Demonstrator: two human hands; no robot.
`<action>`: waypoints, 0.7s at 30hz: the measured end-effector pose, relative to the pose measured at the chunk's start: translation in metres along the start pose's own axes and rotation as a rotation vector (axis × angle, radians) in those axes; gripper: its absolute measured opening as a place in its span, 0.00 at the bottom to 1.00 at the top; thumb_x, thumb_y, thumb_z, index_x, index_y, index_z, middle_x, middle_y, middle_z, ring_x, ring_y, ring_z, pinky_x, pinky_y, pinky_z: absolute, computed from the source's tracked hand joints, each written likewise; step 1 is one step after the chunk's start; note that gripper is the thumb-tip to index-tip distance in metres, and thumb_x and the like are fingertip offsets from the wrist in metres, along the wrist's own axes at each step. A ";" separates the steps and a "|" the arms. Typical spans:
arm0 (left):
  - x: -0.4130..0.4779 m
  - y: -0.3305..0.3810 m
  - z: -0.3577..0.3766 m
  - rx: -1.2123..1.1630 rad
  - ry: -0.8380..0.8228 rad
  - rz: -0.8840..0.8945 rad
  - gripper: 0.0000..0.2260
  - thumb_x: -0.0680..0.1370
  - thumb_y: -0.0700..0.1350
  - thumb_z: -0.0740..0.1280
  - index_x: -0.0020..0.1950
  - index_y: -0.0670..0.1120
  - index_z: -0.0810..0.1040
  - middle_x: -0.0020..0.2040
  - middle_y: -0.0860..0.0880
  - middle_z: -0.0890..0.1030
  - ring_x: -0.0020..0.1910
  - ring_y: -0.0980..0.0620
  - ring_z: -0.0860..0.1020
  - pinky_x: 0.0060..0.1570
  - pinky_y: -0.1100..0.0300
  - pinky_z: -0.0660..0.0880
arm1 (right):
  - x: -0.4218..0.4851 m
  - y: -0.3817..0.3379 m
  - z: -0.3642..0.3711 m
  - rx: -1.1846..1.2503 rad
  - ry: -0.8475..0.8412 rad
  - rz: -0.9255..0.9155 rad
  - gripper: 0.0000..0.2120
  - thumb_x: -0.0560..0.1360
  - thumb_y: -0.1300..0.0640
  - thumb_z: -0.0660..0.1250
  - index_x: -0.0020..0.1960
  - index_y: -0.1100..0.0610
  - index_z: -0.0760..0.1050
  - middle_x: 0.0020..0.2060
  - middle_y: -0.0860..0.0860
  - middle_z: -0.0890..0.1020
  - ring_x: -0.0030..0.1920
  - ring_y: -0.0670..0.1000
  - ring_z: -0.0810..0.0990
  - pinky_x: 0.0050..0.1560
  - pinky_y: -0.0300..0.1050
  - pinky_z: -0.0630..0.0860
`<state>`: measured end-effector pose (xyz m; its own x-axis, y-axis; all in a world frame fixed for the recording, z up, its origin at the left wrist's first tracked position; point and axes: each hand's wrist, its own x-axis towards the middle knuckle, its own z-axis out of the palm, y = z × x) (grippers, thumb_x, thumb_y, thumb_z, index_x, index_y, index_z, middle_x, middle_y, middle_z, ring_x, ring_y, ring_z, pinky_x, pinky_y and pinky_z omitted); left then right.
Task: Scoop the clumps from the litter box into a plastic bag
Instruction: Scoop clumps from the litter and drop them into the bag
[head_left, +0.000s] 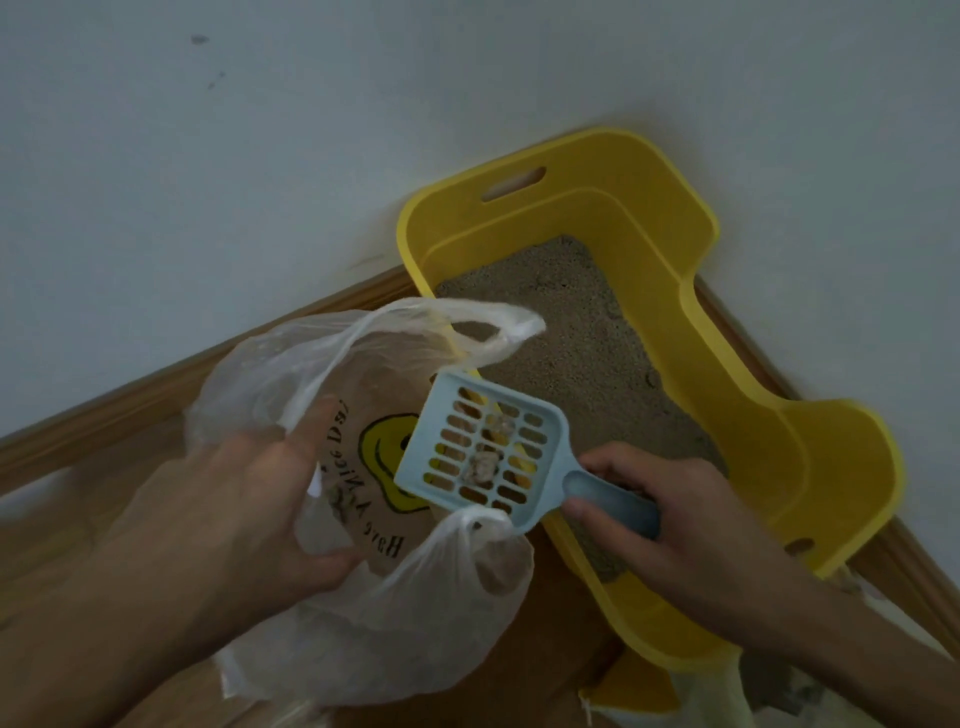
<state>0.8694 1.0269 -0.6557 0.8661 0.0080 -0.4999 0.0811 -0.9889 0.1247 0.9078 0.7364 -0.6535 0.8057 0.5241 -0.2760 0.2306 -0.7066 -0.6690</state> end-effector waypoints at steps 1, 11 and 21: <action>-0.002 -0.001 -0.001 -0.030 0.009 0.004 0.48 0.59 0.75 0.63 0.68 0.62 0.39 0.39 0.58 0.71 0.38 0.56 0.70 0.38 0.58 0.76 | 0.004 -0.002 0.001 -0.070 -0.008 -0.019 0.11 0.75 0.38 0.59 0.52 0.41 0.75 0.36 0.43 0.80 0.33 0.46 0.78 0.28 0.38 0.71; -0.010 0.005 -0.007 0.037 0.001 -0.012 0.53 0.63 0.74 0.63 0.72 0.59 0.29 0.49 0.57 0.74 0.48 0.53 0.74 0.44 0.58 0.74 | 0.041 -0.043 0.018 -0.676 -0.022 -0.284 0.12 0.73 0.46 0.70 0.51 0.52 0.77 0.35 0.48 0.81 0.28 0.51 0.76 0.25 0.38 0.60; -0.017 0.015 -0.018 0.090 -0.065 -0.026 0.44 0.69 0.70 0.63 0.72 0.58 0.39 0.49 0.57 0.70 0.43 0.55 0.66 0.40 0.60 0.65 | 0.034 -0.047 0.027 -0.853 0.154 -0.194 0.16 0.63 0.56 0.80 0.48 0.59 0.82 0.30 0.53 0.78 0.20 0.53 0.72 0.24 0.38 0.58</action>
<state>0.8648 1.0147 -0.6303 0.8301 0.0273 -0.5569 0.0562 -0.9978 0.0349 0.9093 0.7999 -0.6505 0.7607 0.6448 -0.0742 0.6489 -0.7581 0.0643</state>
